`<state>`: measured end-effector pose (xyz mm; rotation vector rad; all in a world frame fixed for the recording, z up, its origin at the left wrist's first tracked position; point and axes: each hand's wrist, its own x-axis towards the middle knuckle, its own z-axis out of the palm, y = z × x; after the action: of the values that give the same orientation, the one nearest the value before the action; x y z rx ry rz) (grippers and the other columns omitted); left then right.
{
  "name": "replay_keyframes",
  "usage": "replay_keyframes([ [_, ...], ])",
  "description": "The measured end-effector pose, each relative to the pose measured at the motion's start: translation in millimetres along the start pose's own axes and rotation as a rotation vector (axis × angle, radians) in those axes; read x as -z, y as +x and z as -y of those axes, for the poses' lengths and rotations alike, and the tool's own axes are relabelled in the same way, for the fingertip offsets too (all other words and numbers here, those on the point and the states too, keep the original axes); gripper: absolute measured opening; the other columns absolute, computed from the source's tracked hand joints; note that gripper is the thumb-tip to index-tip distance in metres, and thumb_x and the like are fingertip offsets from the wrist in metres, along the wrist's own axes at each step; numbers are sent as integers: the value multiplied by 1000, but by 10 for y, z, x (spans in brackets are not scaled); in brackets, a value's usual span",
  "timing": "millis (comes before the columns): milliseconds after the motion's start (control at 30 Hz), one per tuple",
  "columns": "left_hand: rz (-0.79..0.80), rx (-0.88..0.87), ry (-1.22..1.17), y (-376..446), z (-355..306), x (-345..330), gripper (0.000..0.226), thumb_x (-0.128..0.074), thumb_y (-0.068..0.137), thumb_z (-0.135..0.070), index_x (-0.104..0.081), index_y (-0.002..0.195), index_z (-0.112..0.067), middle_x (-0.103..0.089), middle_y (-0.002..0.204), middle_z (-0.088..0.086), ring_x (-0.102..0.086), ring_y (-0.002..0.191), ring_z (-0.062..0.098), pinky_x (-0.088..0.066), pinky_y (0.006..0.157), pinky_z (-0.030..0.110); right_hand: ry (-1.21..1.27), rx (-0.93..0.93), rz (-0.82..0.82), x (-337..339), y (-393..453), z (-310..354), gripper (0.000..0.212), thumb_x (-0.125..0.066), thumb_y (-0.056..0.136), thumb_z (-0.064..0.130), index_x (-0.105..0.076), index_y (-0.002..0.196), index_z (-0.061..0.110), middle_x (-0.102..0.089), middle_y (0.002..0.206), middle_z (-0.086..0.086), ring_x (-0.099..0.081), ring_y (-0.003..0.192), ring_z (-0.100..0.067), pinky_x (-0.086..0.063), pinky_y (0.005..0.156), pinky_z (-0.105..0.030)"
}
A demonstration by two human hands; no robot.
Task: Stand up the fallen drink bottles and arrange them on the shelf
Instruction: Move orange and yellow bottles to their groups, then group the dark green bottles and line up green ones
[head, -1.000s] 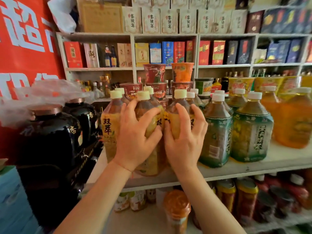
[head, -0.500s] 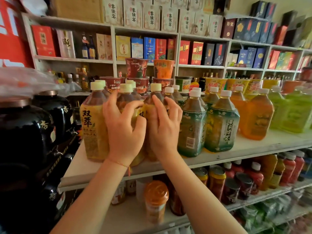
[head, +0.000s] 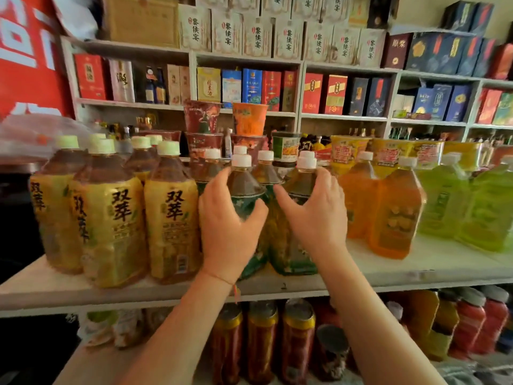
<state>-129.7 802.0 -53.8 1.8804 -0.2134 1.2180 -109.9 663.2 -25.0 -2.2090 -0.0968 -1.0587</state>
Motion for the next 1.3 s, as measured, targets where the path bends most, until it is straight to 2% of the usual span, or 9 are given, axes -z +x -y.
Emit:
replay_keyframes([
  [100,-71,147,39,15,-33,-86,63,-69,86,-48,-49,140,-20,-57,134,-4,-52,126,12,-45,107,33,66,39,61,21,102,-136,57,-62,86,62,-51,124,20,-54,111,7,-49,106,-13,-40,80,-27],
  [333,-161,247,78,-50,-254,-271,62,-64,77,-64,-54,127,-29,-63,122,-9,-58,115,12,-50,100,35,78,170,140,171,272,-358,46,-60,87,59,-51,109,19,-52,101,6,-54,99,-17,-46,81,-32],
  [533,-84,263,-33,-89,-365,-421,37,-76,84,-37,-57,116,-35,-62,109,-25,-56,101,-16,-41,83,2,-59,120,34,275,327,-562,58,-56,88,60,-51,119,11,-58,114,-4,-54,109,-26,-42,90,-39],
  [733,-8,265,-171,-79,-357,-722,38,-76,87,-36,-62,121,-28,-65,115,-19,-59,109,-7,-45,92,14,-106,77,9,312,454,-774,57,-56,89,61,-50,117,12,-56,110,-3,-53,108,-25,-41,89,-38],
  [900,14,188,-111,-66,-353,-925,47,-59,78,-63,-61,116,-36,-57,118,-11,-53,115,4,-40,100,17,-105,40,-27,315,532,-893,49,-51,94,53,-52,117,9,-58,112,-7,-54,110,-29,-39,93,-42],
  [1033,-82,201,-34,-23,-205,-798,48,-34,89,-58,-63,117,-32,-44,133,-2,-36,130,15,-32,114,40,-27,136,-221,293,465,-800,48,-46,99,39,-51,132,3,-54,131,-17,-46,126,-32,-32,109,-47],
  [1100,-135,202,107,25,-94,-673,49,-40,95,-47,-58,132,-20,-34,152,7,-24,145,21,-23,121,50,87,292,-277,280,412,-619,46,-49,97,32,-52,132,3,-54,131,-16,-48,125,-30,-35,108,-45],
  [1200,-94,106,516,156,9,-602,59,-56,94,-22,-38,149,-14,-15,165,17,-6,154,36,-4,125,51,153,436,-89,166,357,-277,43,-50,96,33,-52,134,14,-53,130,-11,-52,117,-26,-47,97,-41],
  [1300,-22,233,633,379,-38,-546,74,-59,92,-25,-23,156,-15,-11,166,21,-3,154,41,-7,124,55,-65,388,91,42,339,-99,42,-50,96,45,-47,136,30,-44,133,-13,-58,96,-25,-55,76,-37],
])
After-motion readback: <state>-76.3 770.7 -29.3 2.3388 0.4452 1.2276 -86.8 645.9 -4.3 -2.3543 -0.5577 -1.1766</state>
